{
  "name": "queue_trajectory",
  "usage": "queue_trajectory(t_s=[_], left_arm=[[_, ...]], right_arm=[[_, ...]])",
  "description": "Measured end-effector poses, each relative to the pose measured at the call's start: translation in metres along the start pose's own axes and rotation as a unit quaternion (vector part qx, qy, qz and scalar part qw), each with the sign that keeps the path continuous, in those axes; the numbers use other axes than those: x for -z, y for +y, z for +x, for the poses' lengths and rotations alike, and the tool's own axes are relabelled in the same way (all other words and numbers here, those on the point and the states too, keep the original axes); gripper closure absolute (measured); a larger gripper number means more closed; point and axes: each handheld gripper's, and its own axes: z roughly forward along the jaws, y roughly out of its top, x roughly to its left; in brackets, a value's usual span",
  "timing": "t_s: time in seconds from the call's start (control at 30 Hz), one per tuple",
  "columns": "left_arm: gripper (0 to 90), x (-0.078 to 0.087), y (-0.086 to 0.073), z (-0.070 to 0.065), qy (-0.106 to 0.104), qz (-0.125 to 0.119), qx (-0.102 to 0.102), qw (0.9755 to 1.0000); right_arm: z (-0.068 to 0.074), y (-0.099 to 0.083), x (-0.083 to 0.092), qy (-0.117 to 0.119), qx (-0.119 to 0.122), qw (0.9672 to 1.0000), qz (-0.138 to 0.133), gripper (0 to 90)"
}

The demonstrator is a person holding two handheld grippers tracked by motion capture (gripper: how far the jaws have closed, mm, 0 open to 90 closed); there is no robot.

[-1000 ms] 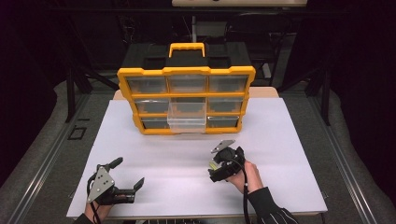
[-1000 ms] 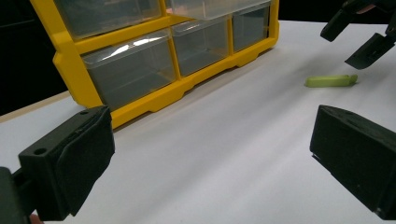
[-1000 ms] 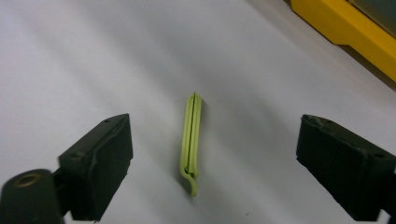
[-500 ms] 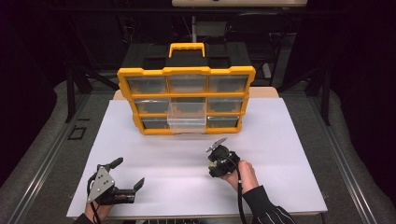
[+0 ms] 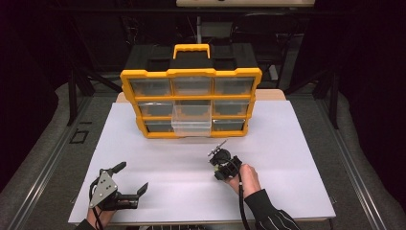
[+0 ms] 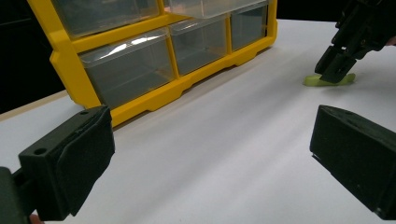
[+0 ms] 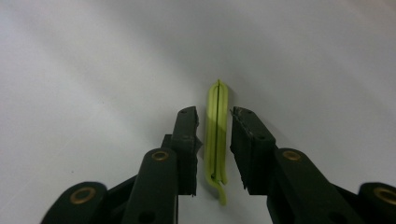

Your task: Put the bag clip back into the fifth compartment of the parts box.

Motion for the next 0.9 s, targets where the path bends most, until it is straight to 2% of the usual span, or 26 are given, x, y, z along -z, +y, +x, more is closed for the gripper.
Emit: queue_trajectory(t_s=[0.03,0.07,0.2,0.23,0.27,0.37,0.43,0.47,0.67,0.7,0.73,0.83,0.87,0.9], left_arm=[[0.1,0.0000,0.0000,0.0000,0.000,0.000,0.000,1.0000],[0.1,0.0000,0.0000,0.0000,0.000,0.000,0.000,1.0000],[0.1,0.0002,0.0003,0.0000,-0.003,0.000,-0.003,1.0000],[0.1,0.0001,0.0003,0.0001,-0.003,0.001,-0.004,1.0000],[0.1,0.0000,0.0001,-0.0001,-0.003,0.000,-0.001,1.0000],[0.1,0.0000,0.0001,0.0000,-0.002,0.000,0.000,1.0000],[0.1,0.0001,0.0002,-0.0001,-0.002,0.000,0.000,1.0000],[0.1,0.0001,0.0001,0.0000,-0.002,0.000,0.000,1.0000],[0.1,0.0000,0.0001,0.0001,-0.001,0.000,0.001,1.0000],[0.1,0.0001,0.0001,0.0001,-0.001,0.000,0.001,1.0000],[0.1,0.0001,0.0001,0.0002,-0.001,0.000,0.001,1.0000],[0.1,0.0001,0.0001,0.0003,0.000,0.000,0.001,1.0000],[0.1,-0.0001,0.0000,0.0003,0.000,0.001,0.001,1.0000],[0.1,-0.0002,0.0000,0.0003,0.000,0.001,0.001,1.0000]], right_arm=[[-0.0002,0.0008,0.0004,0.004,0.001,0.9999,0.012,72.1],[0.0003,0.0004,-0.0019,0.005,-0.001,1.0000,0.003,72.4],[-0.0003,0.0001,-0.0039,0.005,-0.003,0.9999,0.009,76.2],[-0.0008,-0.0002,-0.0043,0.012,-0.007,0.9999,0.007,77.5],[-0.0015,0.0000,-0.0031,0.012,-0.009,0.9998,0.015,78.6],[-0.0025,-0.0009,-0.0044,0.014,-0.013,0.9998,0.010,79.3],[-0.0030,-0.0007,-0.0037,0.014,-0.015,0.9996,0.018,79.5],[-0.0031,-0.0016,-0.0051,0.017,-0.019,0.9997,0.006,79.7],[-0.0048,-0.0021,-0.0042,0.019,-0.025,0.9995,0.002,80.2],[-0.0054,-0.0010,-0.0011,0.019,-0.024,0.9994,0.016,80.2],[-0.0057,-0.0017,-0.0015,0.018,-0.024,0.9995,0.005,80.2],[-0.0065,-0.0017,0.0022,0.024,-0.027,0.9994,-0.001,80.2],[-0.0072,-0.0011,0.0046,0.023,-0.023,0.9994,0.009,80.2],[-0.0074,-0.0019,0.0041,0.023,-0.025,0.9994,-0.002,80.2]])
